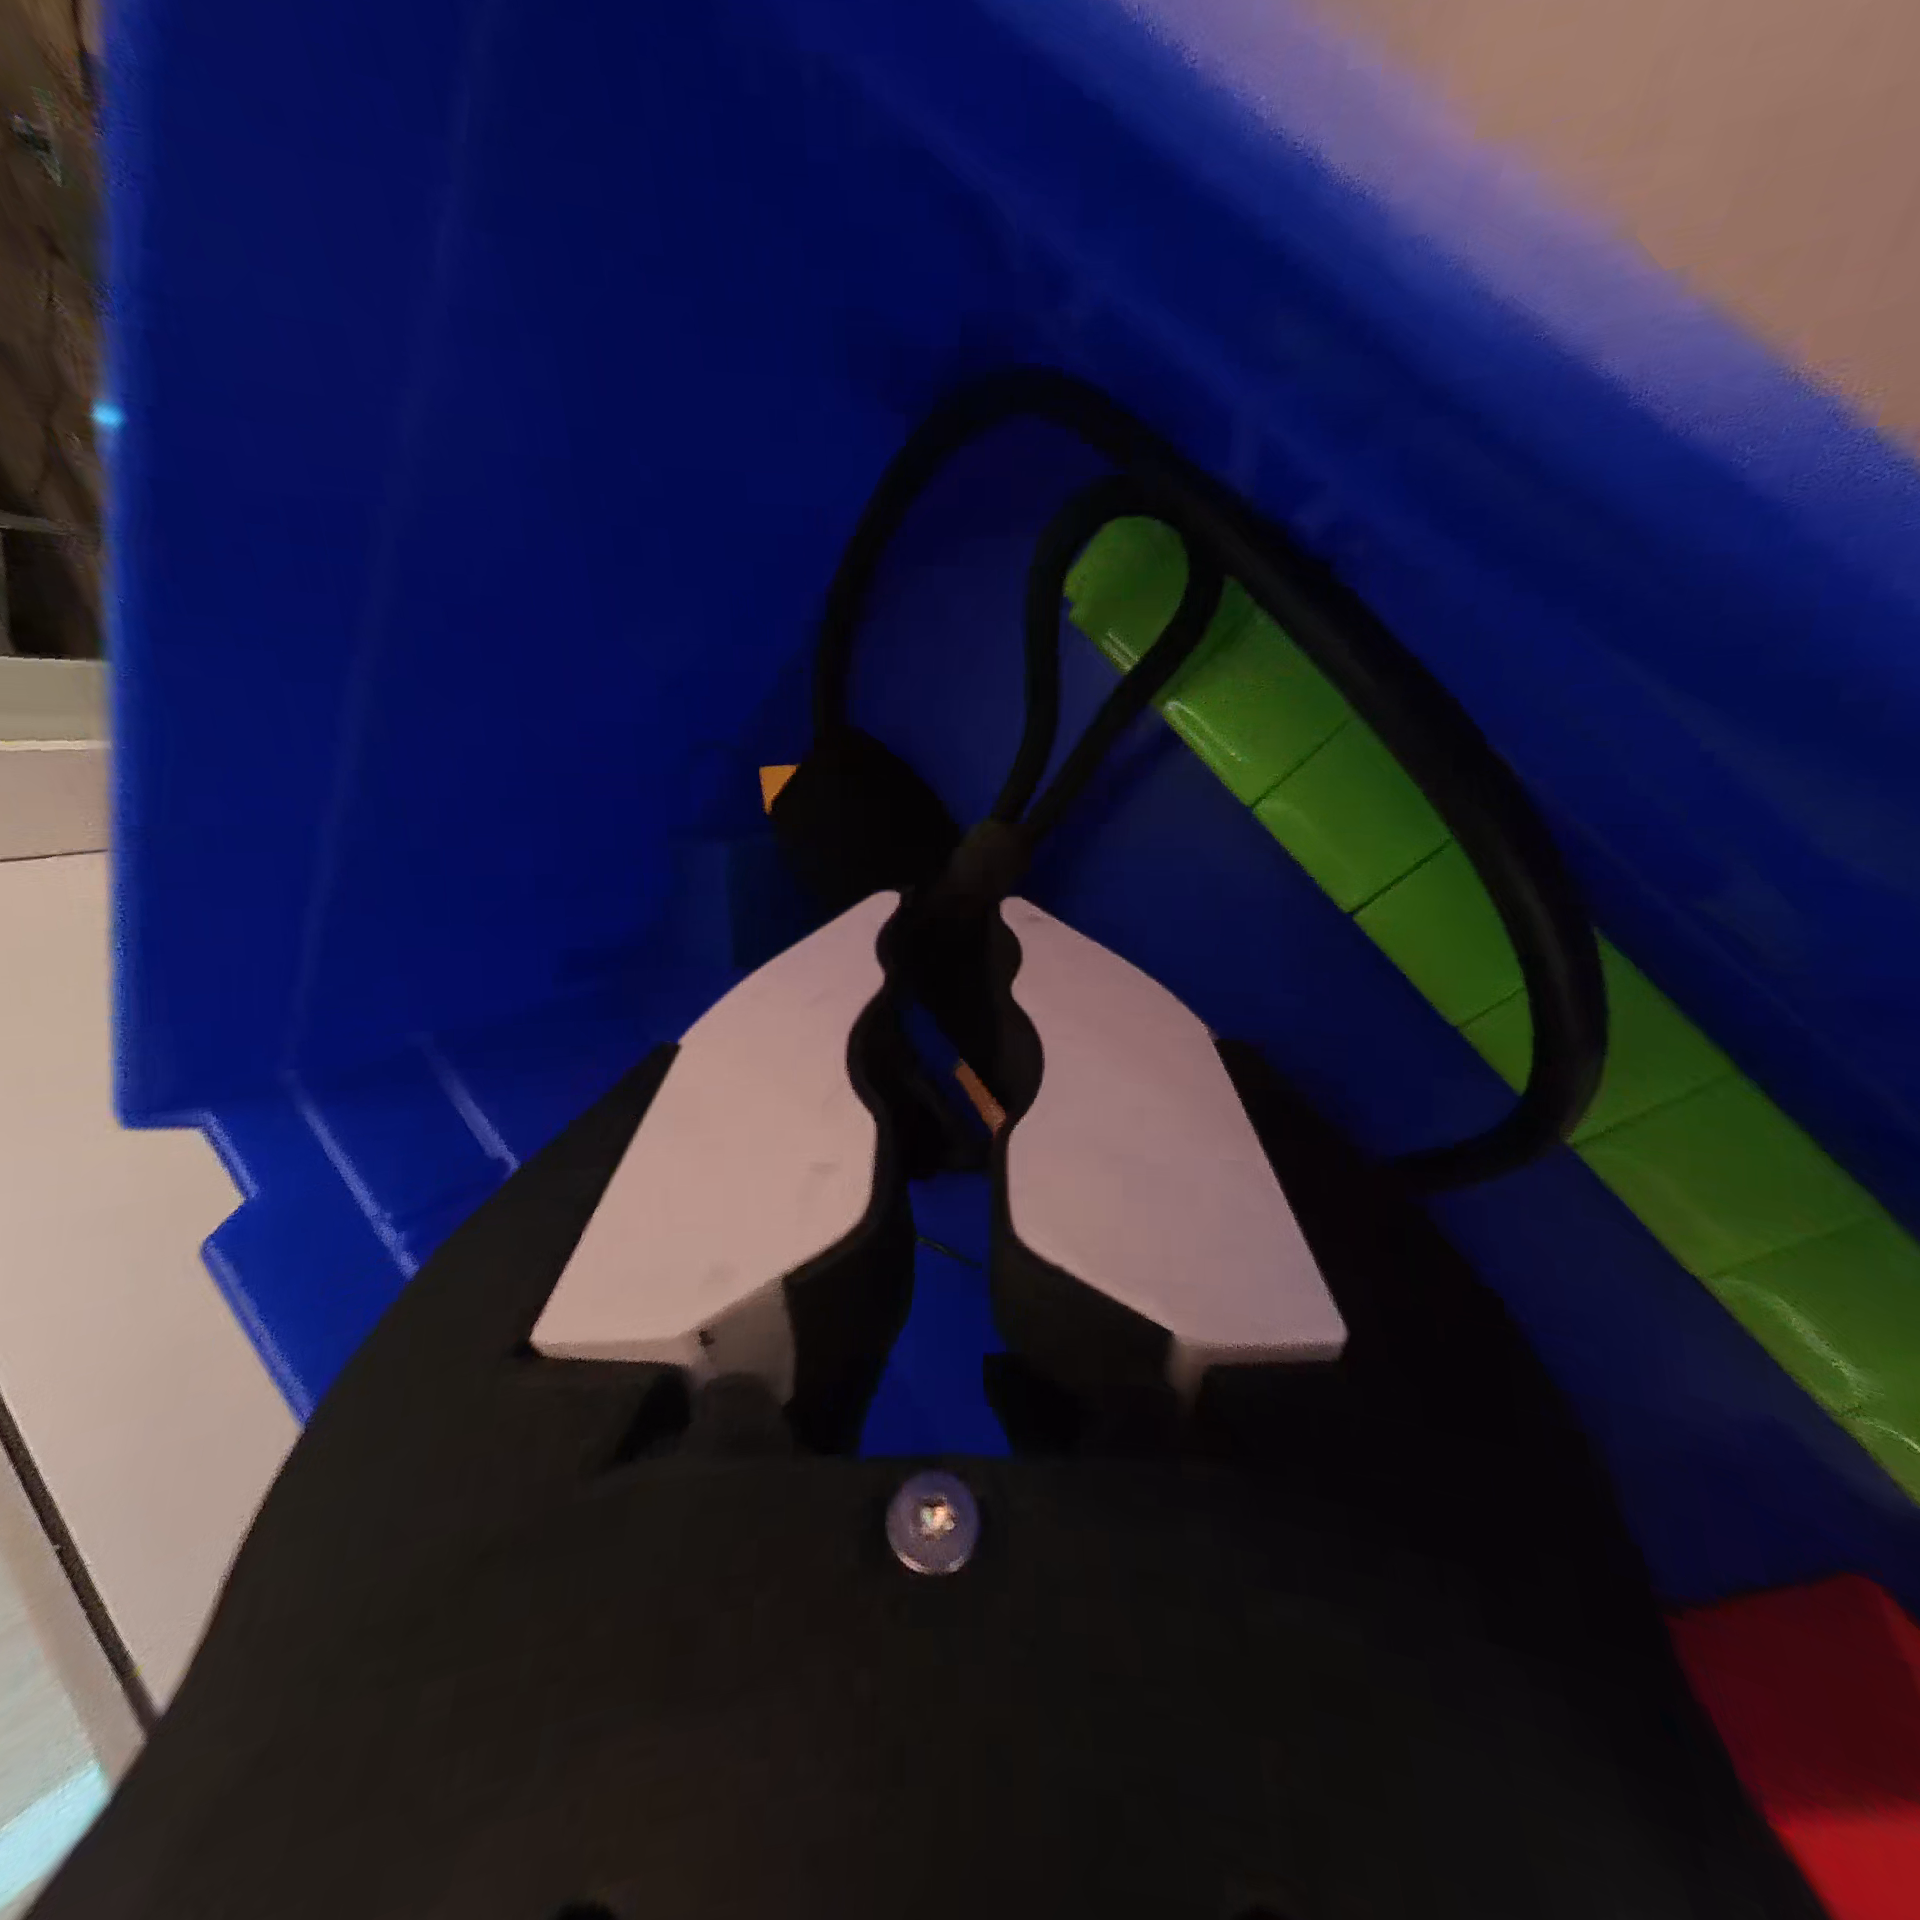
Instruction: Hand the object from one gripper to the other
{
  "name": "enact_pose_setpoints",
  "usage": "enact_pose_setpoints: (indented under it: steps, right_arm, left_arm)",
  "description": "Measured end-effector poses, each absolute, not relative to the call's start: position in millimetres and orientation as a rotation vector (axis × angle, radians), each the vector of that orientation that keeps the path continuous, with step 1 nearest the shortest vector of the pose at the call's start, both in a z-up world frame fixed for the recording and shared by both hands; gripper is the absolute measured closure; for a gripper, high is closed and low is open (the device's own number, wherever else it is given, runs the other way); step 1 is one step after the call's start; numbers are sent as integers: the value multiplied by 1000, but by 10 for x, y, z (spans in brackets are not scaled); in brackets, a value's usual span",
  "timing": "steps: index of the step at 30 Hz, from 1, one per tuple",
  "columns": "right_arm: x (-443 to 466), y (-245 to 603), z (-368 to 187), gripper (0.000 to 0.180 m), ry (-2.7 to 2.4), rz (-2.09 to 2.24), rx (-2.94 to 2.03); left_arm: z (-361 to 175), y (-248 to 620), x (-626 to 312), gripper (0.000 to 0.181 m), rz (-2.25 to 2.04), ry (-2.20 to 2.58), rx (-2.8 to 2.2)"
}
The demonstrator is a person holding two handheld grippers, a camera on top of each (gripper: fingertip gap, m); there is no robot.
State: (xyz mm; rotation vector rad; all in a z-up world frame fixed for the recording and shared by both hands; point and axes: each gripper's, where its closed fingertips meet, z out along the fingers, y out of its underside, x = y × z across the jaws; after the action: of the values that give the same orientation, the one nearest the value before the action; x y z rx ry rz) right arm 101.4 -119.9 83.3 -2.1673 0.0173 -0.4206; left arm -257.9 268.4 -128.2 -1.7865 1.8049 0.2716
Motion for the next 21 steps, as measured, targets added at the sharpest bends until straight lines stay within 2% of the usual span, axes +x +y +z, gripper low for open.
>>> enact_pose_setpoints:
  steps: [6, 11, 17, 21]
  right_arm:
    - [1021, -1196, 817, 145, 12, -427, -2175]
    - [1010, -1161, 799, 145, 4, -436, -2182]
    - [784, -949, 818, 145, -100, -403, -2139]
    - [80, -621, 1074, 145, -353, -179, -1891]
  left_arm:
    - [-780, 2708, -2657, 172, 273, 1649, -1775]
    - [84, 2662, -2677, 173, 200, 1331, -1702]
    - [1300, 1710, -2134, 174, -545, 1106, -1328]
    - [1721, 791, -1807, 175, -1121, 1118, -1102]
